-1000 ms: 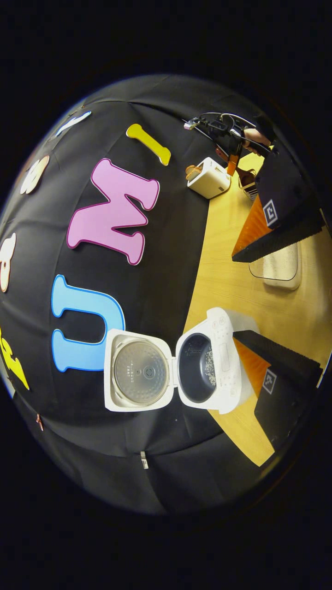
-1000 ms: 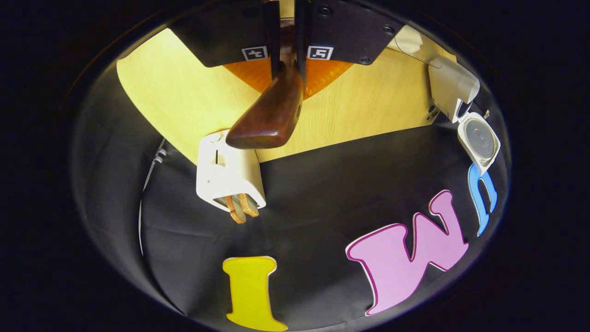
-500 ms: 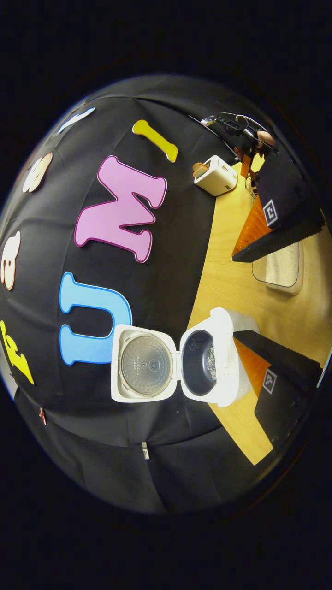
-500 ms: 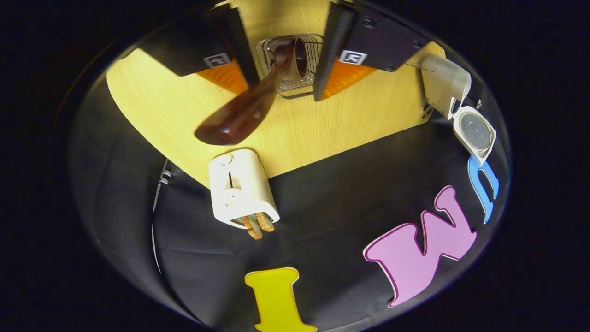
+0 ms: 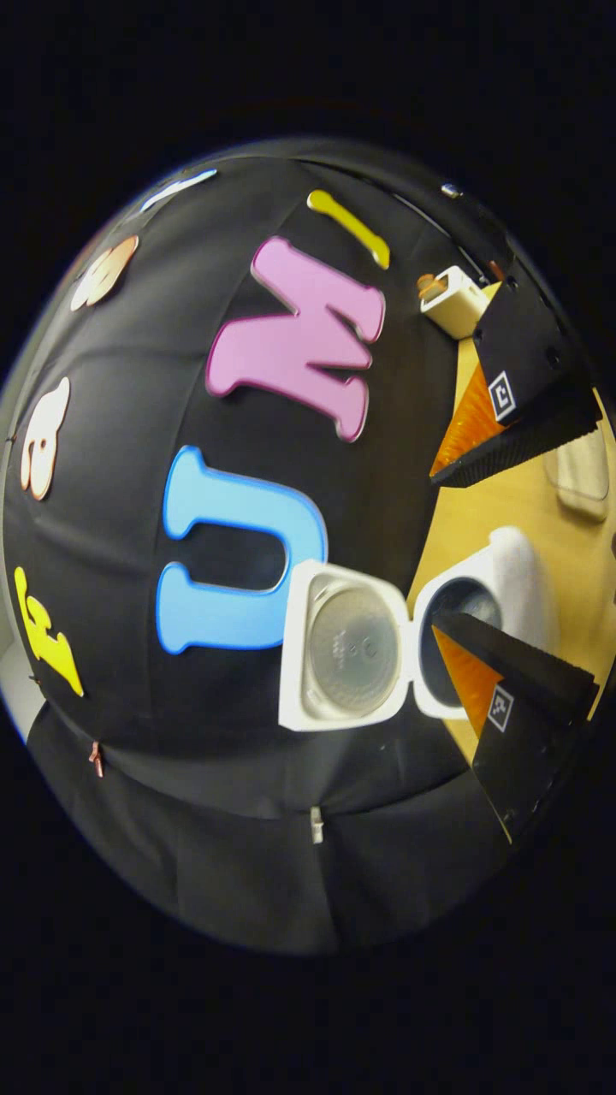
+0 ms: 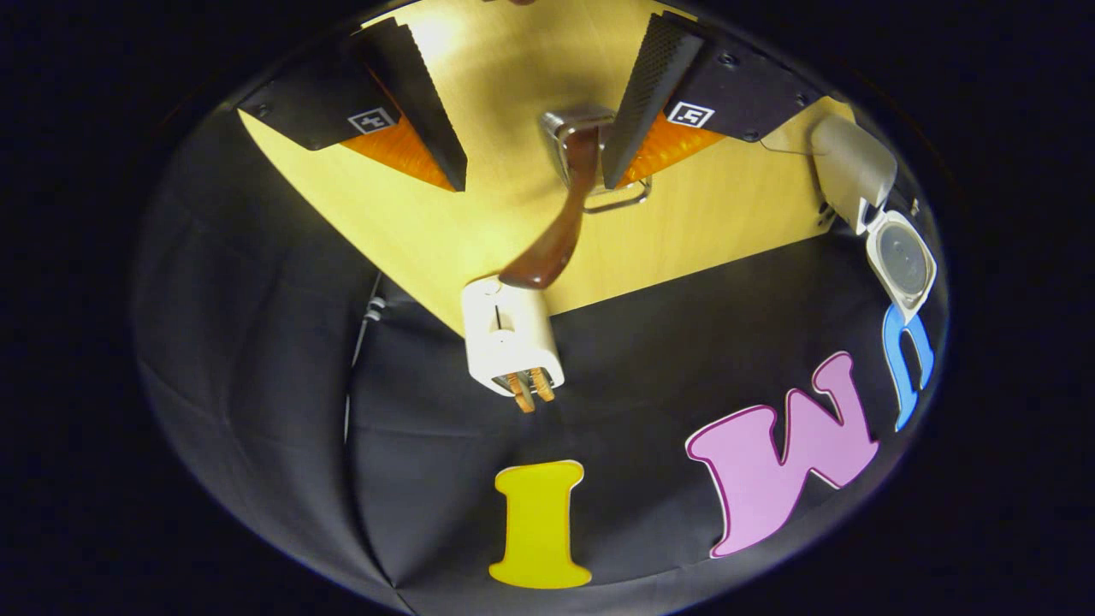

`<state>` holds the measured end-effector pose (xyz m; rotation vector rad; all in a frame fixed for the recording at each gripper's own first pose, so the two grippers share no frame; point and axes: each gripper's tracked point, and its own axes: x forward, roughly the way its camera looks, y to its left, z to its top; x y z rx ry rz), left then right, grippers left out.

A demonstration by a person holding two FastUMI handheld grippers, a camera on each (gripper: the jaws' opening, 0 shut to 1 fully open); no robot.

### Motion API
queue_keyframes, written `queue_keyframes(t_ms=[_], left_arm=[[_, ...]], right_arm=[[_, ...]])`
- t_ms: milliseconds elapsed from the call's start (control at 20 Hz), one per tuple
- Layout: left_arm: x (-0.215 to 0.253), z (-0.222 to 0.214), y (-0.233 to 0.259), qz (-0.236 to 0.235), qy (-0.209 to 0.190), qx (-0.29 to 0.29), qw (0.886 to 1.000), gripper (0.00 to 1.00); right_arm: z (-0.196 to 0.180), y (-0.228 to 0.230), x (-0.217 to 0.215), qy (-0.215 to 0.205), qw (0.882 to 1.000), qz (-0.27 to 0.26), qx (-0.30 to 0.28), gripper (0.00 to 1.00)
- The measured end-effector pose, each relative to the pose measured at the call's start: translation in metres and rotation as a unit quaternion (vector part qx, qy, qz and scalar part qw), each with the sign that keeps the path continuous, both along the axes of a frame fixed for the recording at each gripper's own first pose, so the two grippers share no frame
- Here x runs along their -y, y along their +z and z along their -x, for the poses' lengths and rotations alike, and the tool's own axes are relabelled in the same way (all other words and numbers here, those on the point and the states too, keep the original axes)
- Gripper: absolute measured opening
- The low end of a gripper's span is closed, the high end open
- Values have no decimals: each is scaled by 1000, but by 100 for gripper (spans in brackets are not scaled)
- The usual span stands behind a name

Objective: Close the left gripper, press the button to open the rice cooker; take a wooden spoon from the chopstick holder with the right hand, scoop a spoonful of rice and pour it into the rice cooker, then put the wooden spoon back into the chopstick holder.

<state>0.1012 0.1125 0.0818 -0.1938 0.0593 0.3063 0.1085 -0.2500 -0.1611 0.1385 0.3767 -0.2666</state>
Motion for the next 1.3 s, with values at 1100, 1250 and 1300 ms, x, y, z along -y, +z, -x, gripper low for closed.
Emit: queue_keyframes(t_ms=[1100, 1250, 1300], left_arm=[[-219, -209, 57, -49, -14, -27, 998, 95], [-217, -206, 55, -36, -24, -35, 998, 96], [-212, -204, 51, -31, -34, -45, 998, 98]], right_arm=[[120, 79, -137, -25, 995, 94, 16, 98], [115, 81, -151, -20, 996, 82, 24, 98], [112, 80, -155, -13, 996, 80, 25, 98]])
